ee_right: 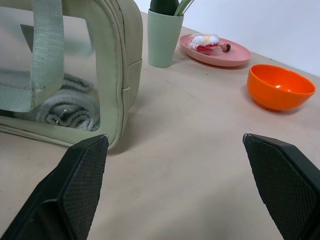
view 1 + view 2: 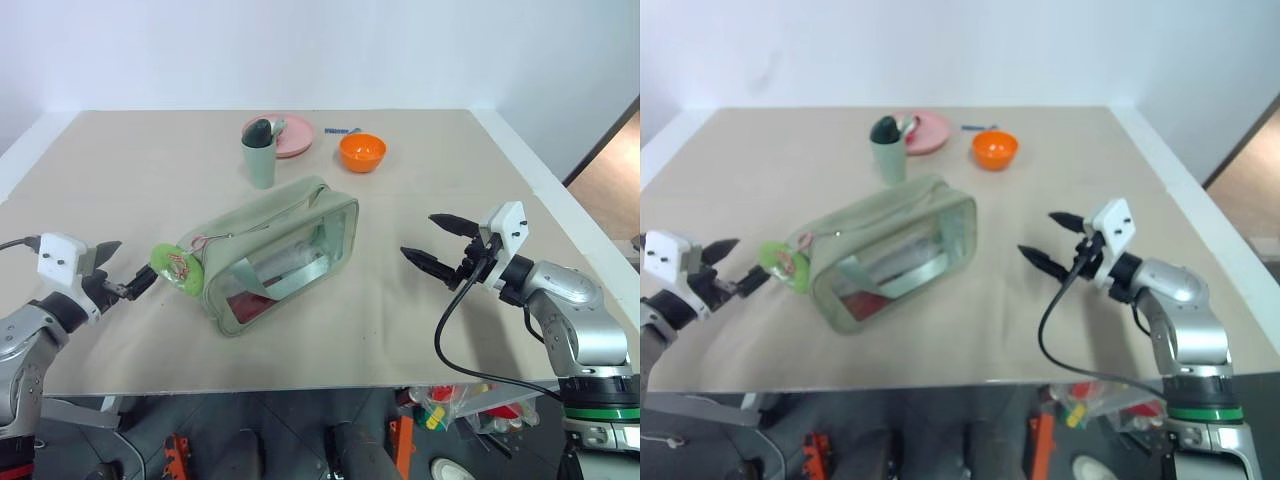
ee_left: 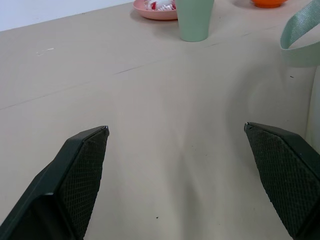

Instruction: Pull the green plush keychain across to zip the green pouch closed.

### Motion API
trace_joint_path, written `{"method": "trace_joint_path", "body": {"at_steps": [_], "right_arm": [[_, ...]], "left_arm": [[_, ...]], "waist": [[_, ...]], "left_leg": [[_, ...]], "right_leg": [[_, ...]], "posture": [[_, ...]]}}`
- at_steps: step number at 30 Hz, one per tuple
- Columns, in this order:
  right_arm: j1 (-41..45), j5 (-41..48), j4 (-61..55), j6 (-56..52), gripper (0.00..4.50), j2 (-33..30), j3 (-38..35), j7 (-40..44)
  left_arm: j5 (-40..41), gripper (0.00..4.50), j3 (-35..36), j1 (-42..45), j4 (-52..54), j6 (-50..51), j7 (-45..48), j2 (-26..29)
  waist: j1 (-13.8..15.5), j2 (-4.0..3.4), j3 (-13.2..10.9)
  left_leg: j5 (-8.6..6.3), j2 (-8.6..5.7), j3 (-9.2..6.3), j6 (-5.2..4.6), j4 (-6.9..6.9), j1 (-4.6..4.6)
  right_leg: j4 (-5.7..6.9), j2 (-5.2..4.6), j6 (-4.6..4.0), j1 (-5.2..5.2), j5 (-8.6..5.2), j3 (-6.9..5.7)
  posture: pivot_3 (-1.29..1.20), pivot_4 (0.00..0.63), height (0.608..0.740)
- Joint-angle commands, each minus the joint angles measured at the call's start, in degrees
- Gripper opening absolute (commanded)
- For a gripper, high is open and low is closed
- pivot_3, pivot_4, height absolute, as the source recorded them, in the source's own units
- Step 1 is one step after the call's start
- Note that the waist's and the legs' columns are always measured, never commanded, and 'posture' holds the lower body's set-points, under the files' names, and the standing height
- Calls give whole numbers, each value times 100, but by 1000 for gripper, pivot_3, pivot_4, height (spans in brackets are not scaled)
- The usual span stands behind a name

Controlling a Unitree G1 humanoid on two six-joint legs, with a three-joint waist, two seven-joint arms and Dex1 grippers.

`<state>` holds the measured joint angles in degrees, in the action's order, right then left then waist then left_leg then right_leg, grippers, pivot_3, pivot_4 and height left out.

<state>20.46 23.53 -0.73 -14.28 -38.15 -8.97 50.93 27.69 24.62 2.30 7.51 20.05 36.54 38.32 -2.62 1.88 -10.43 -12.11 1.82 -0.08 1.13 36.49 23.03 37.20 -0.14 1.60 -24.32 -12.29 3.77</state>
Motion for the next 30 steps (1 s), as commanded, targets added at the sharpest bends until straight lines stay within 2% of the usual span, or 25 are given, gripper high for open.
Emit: {"method": "trace_joint_path", "body": {"at_steps": [1,12,15,18,22,24,30], "right_arm": [[188,26,85,146,4461,-27,-75,76],[433,33,345,167,4461,-4,-16,279],[601,27,409,161,4461,-57,22,420],[972,85,539,54,4461,-157,85,690],[1580,81,775,7,4461,-192,346,1195],[2104,110,865,-93,4461,-56,620,1528],[2884,-104,1449,169,4461,312,1077,2016]], "left_arm": [[18,4500,216,11,241,-120,-48,41],[213,4500,399,276,214,-23,-37,174],[795,4500,716,699,260,322,67,380],[1622,4500,837,1086,586,939,496,812],[2707,4500,663,1498,1166,1791,931,1369],[3300,4500,254,1594,1889,2253,1082,1597],[3502,4500,-300,1729,2455,2462,781,1486]], "waist": [[0,0,0],[0,0,0],[-1,2,-2],[-11,2,-3],[-14,1,-3],[-20,2,-5],[-13,0,-6]], "left_leg": [[0,0,0,0,0,0],[0,1,1,0,0,0],[0,1,0,0,2,0],[0,3,0,0,7,1],[0,0,6,0,3,0],[-1,1,4,0,2,2],[-1,8,-9,0,-4,2]], "right_leg": [[0,0,0,0,0,0],[0,1,8,0,5,0],[1,1,8,0,5,-1],[2,5,10,-2,10,-2],[0,2,25,-2,14,5],[0,2,28,-3,13,3],[1,16,26,-5,13,-4]], "posture": [[0,150,740],[0,150,740],[0,150,740],[0,150,740],[0,150,740],[0,150,740],[0,150,740]]}}
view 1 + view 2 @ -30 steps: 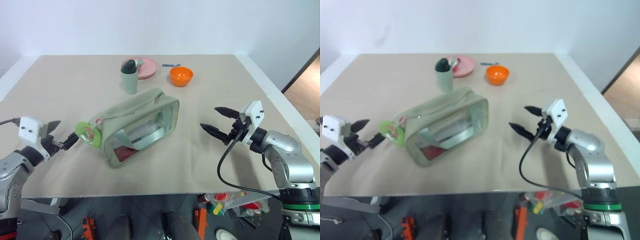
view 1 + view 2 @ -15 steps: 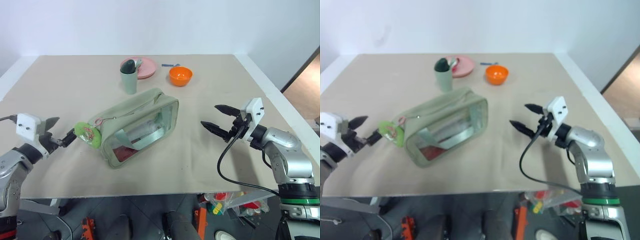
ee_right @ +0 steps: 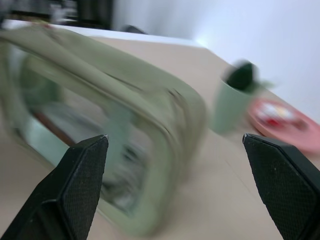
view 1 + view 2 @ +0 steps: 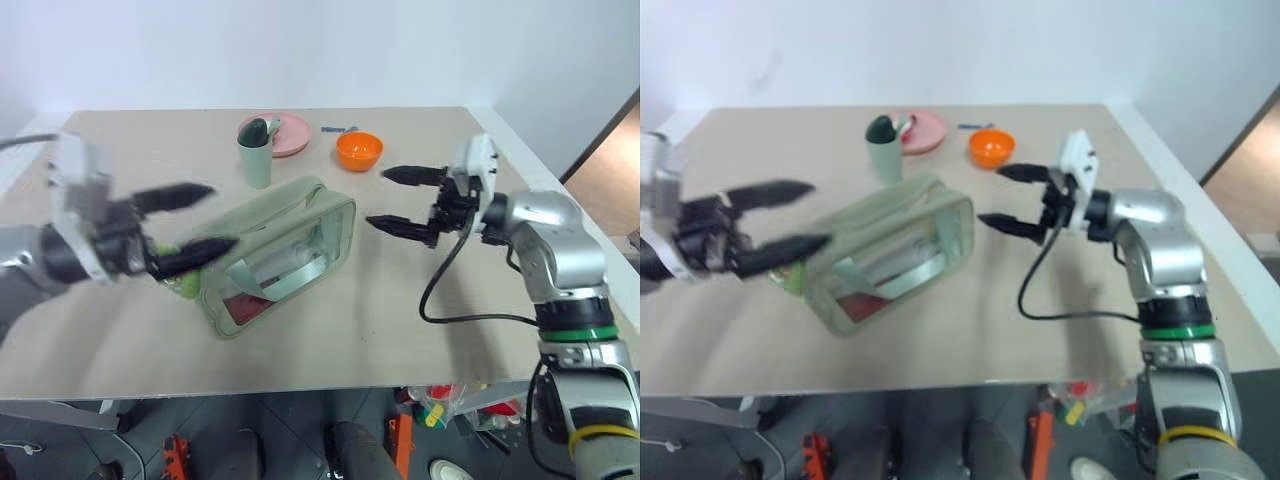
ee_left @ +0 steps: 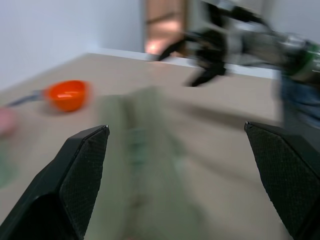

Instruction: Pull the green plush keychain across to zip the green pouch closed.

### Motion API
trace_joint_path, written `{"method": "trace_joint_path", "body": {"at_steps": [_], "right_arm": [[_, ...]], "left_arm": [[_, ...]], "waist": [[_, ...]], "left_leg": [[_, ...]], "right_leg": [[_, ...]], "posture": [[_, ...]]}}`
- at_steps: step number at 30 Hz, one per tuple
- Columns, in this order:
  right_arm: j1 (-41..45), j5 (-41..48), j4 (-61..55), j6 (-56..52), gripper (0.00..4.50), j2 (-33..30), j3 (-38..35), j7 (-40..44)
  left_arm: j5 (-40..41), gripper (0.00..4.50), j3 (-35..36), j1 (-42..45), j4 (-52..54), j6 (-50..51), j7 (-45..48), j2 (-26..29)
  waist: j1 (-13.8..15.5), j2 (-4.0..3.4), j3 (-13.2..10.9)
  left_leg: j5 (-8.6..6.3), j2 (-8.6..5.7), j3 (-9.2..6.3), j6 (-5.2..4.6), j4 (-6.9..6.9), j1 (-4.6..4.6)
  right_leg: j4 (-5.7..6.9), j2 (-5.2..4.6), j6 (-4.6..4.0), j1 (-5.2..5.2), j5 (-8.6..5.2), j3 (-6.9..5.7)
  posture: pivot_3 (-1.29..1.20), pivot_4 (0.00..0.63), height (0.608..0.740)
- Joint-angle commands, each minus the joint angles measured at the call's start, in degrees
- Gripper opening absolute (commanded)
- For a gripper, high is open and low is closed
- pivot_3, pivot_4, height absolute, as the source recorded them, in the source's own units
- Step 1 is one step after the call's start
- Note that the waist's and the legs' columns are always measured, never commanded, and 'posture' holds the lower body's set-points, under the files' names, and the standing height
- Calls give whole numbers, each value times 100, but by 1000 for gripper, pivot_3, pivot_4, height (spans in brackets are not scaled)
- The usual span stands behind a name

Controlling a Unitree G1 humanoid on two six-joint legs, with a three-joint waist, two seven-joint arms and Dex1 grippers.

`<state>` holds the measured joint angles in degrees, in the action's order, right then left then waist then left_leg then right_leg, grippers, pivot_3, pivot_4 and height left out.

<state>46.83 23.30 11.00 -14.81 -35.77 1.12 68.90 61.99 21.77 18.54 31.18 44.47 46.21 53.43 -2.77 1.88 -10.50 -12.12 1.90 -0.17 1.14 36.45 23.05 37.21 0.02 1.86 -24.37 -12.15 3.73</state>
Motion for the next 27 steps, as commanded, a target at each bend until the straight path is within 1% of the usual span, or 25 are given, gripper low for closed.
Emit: {"method": "trace_joint_path", "body": {"at_steps": [1,6,8,9,10,12,13,15,17,19,20,22,27], "right_arm": [[346,-105,394,269,4461,144,111,259],[677,-144,763,356,4461,438,210,393],[760,-210,1006,501,4461,568,241,406],[792,-233,1130,542,4461,620,250,423],[816,-251,1220,573,3936,654,250,441],[870,-306,1424,685,3382,726,255,464],[893,-329,1501,729,2971,760,252,468],[926,-400,1638,827,2351,802,272,502],[935,-466,1779,939,1654,841,285,557],[942,-526,1908,1057,955,876,294,597],[954,-539,1981,1088,597,896,284,608],[975,-570,2099,1157,29,915,257,645],[942,-539,2048,1178,29,883,213,714]], "left_arm": [[51,4500,-60,90,132,12,-223,-56],[2,4500,-105,-33,229,-8,-334,-103],[-103,4500,58,-310,257,-133,-199,-107],[-184,4500,244,-592,243,-259,-5,-130],[-237,4500,372,-799,231,-362,137,-144],[-309,4500,503,-1031,210,-517,286,-157],[-328,4500,531,-1080,215,-561,312,-150],[-380,4500,563,-1138,219,-626,357,-129],[-267,4500,144,-556,323,-422,-134,-160],[-185,4500,-95,-196,379,-286,-431,-182],[-236,4500,-63,-255,341,-333,-360,-190],[-363,4500,8,-383,251,-452,-194,-201],[-472,4500,2,-415,171,-530,-60,-205]], "waist": [[2,0,0],[-3,-1,-1],[-6,-1,-1],[-18,-1,-1],[-16,-2,-1],[0,-1,-1],[5,-1,-1],[24,-2,-1],[36,-2,-1],[41,-1,-1],[29,0,-1],[-22,-3,-2],[-2,-3,-3]], "left_leg": [[0,2,-4,0,0,0],[0,6,-6,0,1,1],[0,7,-4,0,1,1],[0,7,-4,0,1,1],[0,9,-3,0,-1,0],[-1,13,-3,0,-1,2],[-1,15,-6,0,-1,5],[0,16,-9,0,-1,7],[0,15,-9,1,1,7],[1,13,-12,3,11,13],[2,10,-10,3,14,12],[1,8,2,3,13,3],[0,23,-3,2,5,5]], "right_leg": [[3,3,-3,0,0,-4],[3,6,-8,0,1,-6],[3,6,-8,-2,1,-5],[4,6,-8,-2,1,-5],[3,7,-9,-3,0,-4],[5,8,-18,-5,-4,-9],[5,9,-22,-7,-7,-14],[6,10,-26,-7,-8,-19],[6,9,-27,-5,-7,-18],[6,8,-28,-3,-6,-20],[6,7,-23,0,-3,-16],[4,6,-13,1,4,-2],[7,22,-18,-7,3,-7]], "posture": [[0,150,740],[0,150,740],[0,150,740],[0,150,740],[0,150,740],[0,150,740],[0,150,740],[0,150,740],[0,150,740],[0,150,740],[0,150,740],[0,150,740],[0,150,740]]}}
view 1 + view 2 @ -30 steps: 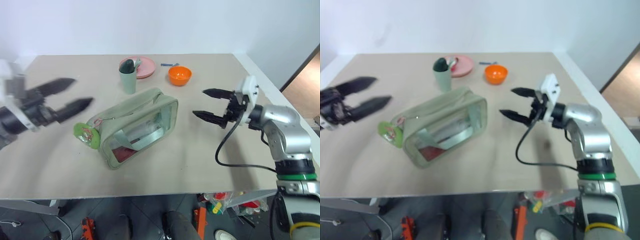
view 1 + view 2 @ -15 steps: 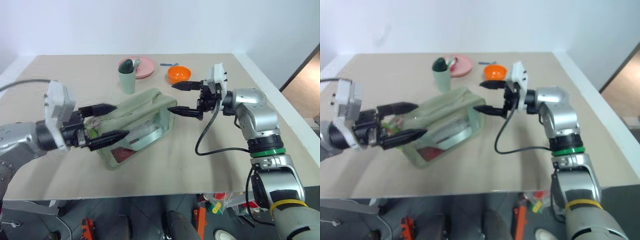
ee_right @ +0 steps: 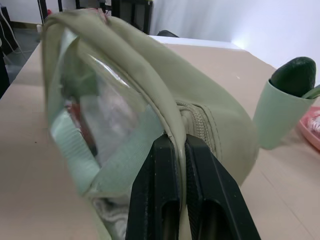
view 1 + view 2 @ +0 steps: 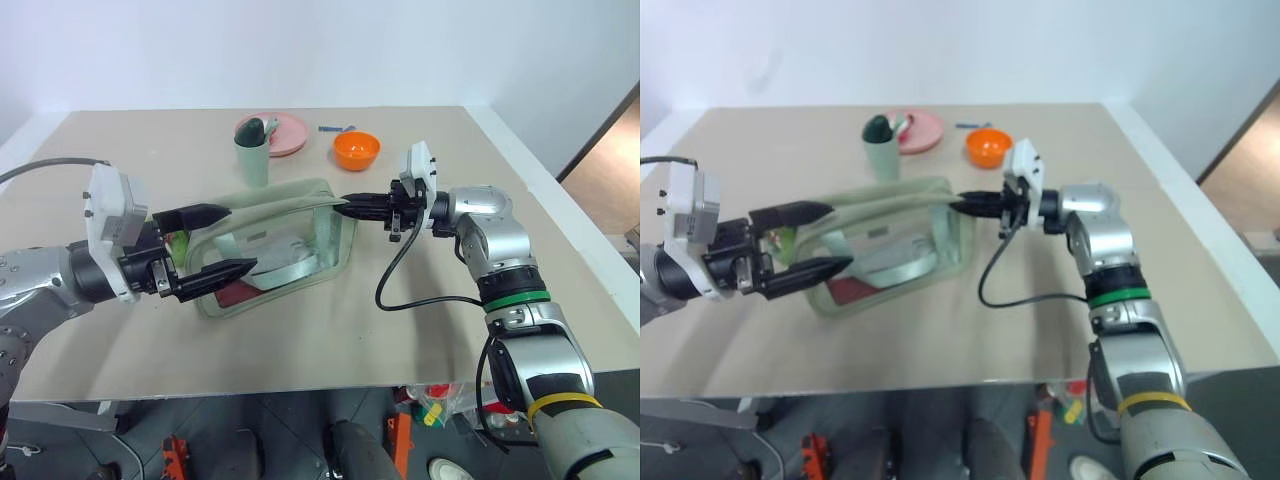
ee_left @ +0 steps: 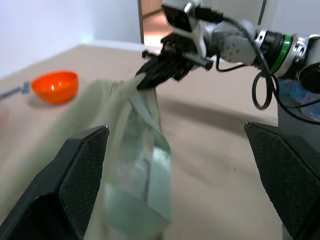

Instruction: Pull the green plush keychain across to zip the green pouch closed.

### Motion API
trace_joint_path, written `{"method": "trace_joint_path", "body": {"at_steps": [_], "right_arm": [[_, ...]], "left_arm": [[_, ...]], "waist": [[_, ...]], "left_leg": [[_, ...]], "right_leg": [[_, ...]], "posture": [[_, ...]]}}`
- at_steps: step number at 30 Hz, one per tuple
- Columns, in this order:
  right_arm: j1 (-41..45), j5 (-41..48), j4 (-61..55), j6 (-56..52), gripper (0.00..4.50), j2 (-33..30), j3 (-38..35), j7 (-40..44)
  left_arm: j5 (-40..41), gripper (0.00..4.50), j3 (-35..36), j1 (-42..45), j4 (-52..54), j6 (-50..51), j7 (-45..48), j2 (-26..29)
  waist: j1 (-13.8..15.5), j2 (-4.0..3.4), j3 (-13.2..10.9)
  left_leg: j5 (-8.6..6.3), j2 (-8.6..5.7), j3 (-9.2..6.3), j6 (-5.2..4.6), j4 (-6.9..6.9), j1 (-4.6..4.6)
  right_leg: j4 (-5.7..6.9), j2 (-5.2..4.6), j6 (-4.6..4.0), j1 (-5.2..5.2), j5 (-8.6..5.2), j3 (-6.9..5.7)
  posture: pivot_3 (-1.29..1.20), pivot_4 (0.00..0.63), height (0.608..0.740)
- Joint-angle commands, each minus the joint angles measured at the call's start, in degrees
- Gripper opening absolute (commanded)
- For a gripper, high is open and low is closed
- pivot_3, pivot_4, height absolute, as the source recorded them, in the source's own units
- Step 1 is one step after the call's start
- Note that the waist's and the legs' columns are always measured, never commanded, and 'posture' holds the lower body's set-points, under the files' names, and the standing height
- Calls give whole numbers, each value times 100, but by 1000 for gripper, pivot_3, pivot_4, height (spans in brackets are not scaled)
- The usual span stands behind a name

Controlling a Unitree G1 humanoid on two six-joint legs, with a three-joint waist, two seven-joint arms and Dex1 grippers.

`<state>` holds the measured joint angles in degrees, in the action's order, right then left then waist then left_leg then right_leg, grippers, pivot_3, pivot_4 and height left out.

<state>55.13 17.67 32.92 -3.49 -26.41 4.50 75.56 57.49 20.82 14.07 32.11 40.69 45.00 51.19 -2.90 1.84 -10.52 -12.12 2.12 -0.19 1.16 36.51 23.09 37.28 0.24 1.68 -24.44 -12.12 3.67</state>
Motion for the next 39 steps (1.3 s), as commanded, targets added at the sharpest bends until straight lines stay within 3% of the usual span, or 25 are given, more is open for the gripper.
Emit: {"method": "trace_joint_path", "body": {"at_steps": [1,10,20,24,33,39], "right_arm": [[75,44,-238,27,29,-72,-135,51],[-548,207,-2038,-518,29,-600,-419,-425],[-2035,735,-4845,-2482,29,-1449,-1135,-1778],[-2489,709,-5116,-2496,29,-1371,-1152,-2126],[-3008,663,-5280,-2150,29,-1406,-1093,-2356],[-3088,731,-5451,-2148,29,-1341,-1025,-2500]], "left_arm": [[-9,4500,72,55,135,-136,21,12],[-96,4500,-191,283,109,-84,-165,-35],[-527,4500,-285,259,-184,-182,-215,-156],[-604,4500,-266,316,-361,-175,-397,-346],[-622,4500,510,-137,-1045,-56,-1331,-850],[-591,4500,349,-90,-1545,136,-1804,-1290]], "waist": [[15,0,0],[46,-1,-1],[28,-1,-1],[26,-1,0],[21,1,0],[30,4,2]], "left_leg": [[0,3,-3,0,0,0],[0,0,-5,0,1,7],[0,0,-5,1,0,8],[0,1,-4,1,2,1],[0,1,6,0,6,-4],[0,0,1,1,8,-2]], "right_leg": [[0,3,-4,1,-1,-3],[0,-1,-4,0,-1,-4],[1,-1,-6,-4,-6,-4],[2,3,-10,-1,-6,-2],[2,5,-12,1,-4,15],[2,7,-13,4,-5,14]], "posture": [[0,150,740],[0,150,740],[0,150,740],[0,150,740],[0,150,740],[0,150,740]]}}
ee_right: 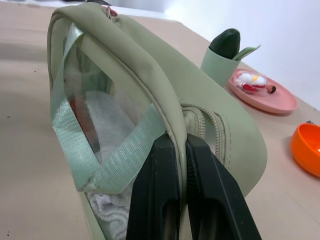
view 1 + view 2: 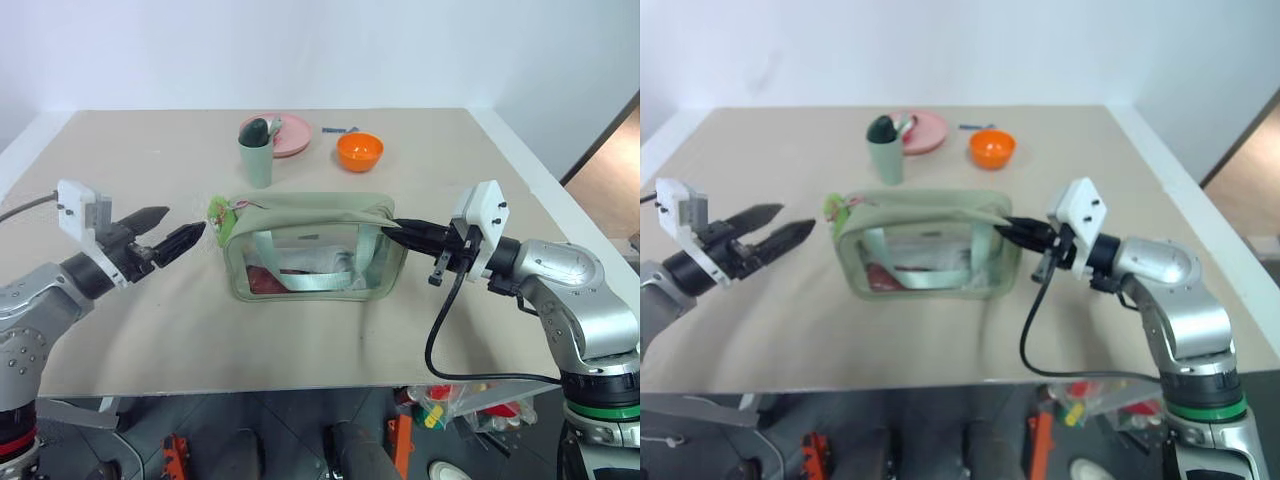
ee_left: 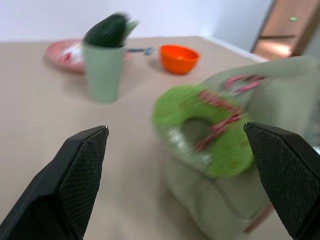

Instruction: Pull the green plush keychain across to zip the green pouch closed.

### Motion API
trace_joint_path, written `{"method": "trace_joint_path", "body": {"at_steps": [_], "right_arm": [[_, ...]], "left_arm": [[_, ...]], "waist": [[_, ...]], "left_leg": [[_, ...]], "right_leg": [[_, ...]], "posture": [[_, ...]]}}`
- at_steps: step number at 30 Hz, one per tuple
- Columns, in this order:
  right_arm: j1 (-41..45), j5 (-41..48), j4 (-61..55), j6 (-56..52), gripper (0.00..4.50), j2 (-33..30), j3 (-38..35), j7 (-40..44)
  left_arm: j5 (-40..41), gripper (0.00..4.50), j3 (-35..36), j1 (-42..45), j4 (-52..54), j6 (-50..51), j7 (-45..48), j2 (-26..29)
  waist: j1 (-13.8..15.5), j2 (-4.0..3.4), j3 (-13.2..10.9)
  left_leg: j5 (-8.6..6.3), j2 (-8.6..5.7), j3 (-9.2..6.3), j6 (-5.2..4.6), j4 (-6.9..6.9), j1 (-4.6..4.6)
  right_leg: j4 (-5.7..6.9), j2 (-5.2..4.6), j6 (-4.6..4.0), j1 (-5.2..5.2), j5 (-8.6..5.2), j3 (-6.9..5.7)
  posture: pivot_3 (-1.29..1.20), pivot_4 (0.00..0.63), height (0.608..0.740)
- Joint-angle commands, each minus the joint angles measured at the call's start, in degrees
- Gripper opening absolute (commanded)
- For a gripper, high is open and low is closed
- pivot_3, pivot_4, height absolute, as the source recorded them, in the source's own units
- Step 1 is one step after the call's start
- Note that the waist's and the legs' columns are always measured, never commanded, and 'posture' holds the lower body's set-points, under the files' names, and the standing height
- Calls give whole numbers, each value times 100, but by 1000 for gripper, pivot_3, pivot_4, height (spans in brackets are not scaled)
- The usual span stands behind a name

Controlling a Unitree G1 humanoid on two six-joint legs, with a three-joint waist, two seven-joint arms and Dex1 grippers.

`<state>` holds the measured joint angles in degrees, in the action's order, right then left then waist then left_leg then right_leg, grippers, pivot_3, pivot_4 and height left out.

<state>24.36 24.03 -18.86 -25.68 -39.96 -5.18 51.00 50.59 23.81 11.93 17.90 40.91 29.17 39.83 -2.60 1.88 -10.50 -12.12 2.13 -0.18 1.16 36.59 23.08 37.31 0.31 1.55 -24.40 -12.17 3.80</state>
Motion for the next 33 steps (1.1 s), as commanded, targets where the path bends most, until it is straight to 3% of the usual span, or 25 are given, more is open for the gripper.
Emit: {"method": "trace_joint_path", "body": {"at_steps": [1,8,18,28,31,33], "right_arm": [[-13,101,-286,67,29,15,-49,-55],[16,125,-319,44,29,-10,-13,-94],[43,85,-292,56,29,-37,21,-105],[93,43,-206,120,0,-66,41,-62],[68,42,-221,123,0,-86,25,-57],[45,46,-235,121,0,-99,10,-58]], "left_arm": [[160,4500,54,180,-205,146,-261,-251],[325,4500,-40,430,-694,214,-193,-720],[199,4500,-280,903,-1375,146,252,-913],[-36,1411,-497,1379,-2102,-1,695,-1120],[241,239,-277,1440,-1899,150,642,-1093],[487,44,-104,1468,-1684,305,556,-1025]], "waist": [[-3,1,0],[-10,1,0],[-8,2,0],[-11,2,1],[-11,2,1],[-13,2,1]], "left_leg": [[0,-1,1,0,1,-1],[0,2,2,0,1,-1],[0,4,0,0,0,0],[0,7,-3,0,-1,0],[0,8,-4,0,-1,1],[0,9,-3,0,-1,1]], "right_leg": [[0,0,0,1,0,2],[0,6,10,-1,9,6],[0,13,8,-1,9,10],[0,22,9,0,11,16],[0,23,9,0,11,16],[0,23,9,-1,11,17]], "posture": [[0,150,740],[0,150,740],[0,150,740],[0,150,740],[0,150,740],[0,150,740]]}}
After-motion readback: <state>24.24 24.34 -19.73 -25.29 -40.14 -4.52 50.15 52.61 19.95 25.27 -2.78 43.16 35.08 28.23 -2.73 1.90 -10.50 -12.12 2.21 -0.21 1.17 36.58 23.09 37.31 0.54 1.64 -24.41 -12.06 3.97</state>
